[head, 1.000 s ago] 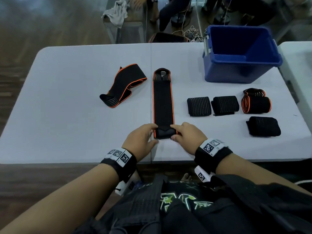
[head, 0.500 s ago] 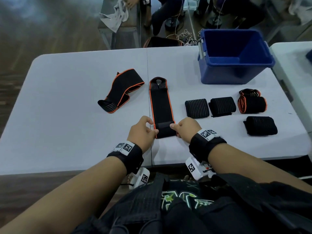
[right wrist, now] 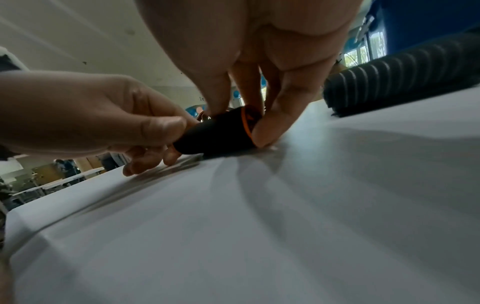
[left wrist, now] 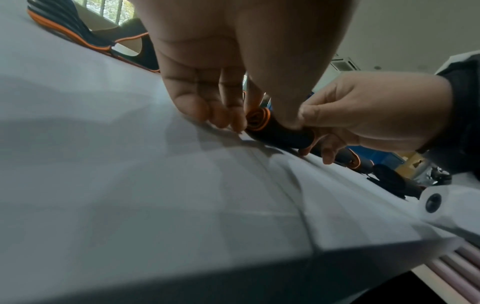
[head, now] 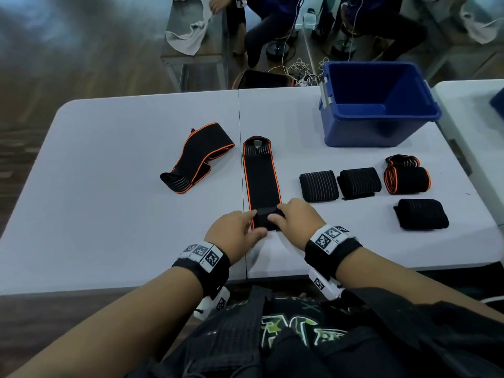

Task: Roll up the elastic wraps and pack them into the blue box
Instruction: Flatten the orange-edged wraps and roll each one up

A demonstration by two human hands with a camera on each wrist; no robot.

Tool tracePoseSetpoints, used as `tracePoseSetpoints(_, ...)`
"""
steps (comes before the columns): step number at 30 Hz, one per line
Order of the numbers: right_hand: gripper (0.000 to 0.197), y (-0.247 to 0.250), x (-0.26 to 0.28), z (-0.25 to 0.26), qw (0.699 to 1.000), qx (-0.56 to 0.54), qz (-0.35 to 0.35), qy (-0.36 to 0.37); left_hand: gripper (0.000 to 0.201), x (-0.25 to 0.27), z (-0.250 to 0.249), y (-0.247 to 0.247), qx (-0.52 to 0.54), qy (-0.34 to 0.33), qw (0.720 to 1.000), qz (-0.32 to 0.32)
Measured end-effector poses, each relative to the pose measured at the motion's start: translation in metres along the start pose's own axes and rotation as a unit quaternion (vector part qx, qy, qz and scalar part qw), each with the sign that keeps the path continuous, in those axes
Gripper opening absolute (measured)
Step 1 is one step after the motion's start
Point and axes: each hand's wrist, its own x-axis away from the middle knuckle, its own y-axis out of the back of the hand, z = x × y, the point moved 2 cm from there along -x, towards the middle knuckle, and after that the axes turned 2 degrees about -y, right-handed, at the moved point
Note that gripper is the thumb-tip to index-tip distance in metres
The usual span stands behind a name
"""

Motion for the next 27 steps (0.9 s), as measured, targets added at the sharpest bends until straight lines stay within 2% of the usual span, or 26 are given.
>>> tracePoseSetpoints(3,0.048,-0.004,0.005,-0.008,0.999,0.018,0.036,0.027,0.060,0.001,0.004,0.000,-0.028,0.000,0.999,0.036)
tracePoseSetpoints(5,0.053,-0.005,0.001,-0.012,0.999,0.011,0.032,0.020,0.060,-0.002,0.008,-0.001,-0.006,0.017,1.000,0.019)
tracePoseSetpoints(9,0.017,-0.001,-0.007,-0.013,0.993,-0.115,0.010,-0.022,0.033,-0.008,0.010,0.001,0.097,0.075,0.992,-0.010)
tracePoseSetpoints(10,0.014,0.001,-0.008,-0.014,0.989,-0.141,0.006,-0.035,0.023,-0.010,0.009,0.003,0.108,0.089,0.990,-0.007)
tracePoseSetpoints(11,0.023,0.003,-0.010,-0.015,0.987,-0.154,0.004,-0.047,0.017,-0.013,0.009,0.004,0.112,0.094,0.989,-0.004)
tracePoseSetpoints(14,0.050,0.008,-0.015,-0.012,0.989,-0.131,0.002,-0.068,0.029,-0.018,0.007,0.006,0.105,0.102,0.989,0.003)
tracePoseSetpoints(20,0.055,0.009,-0.029,-0.005,0.988,-0.076,0.053,-0.127,0.038,-0.026,0.006,0.005,0.106,0.150,0.983,0.005)
tracePoseSetpoints(23,0.056,0.009,-0.035,-0.001,0.982,-0.049,0.073,-0.165,0.029,-0.028,0.009,0.007,0.101,0.165,0.981,-0.025)
tracePoseSetpoints(25,0.049,0.008,-0.036,-0.002,0.986,-0.050,0.046,-0.154,0.017,-0.027,0.010,0.009,0.110,0.154,0.980,-0.053)
tracePoseSetpoints(27,0.037,0.009,-0.031,-0.003,0.985,-0.103,-0.011,-0.135,0.021,-0.027,0.008,0.011,0.097,0.123,0.986,-0.061)
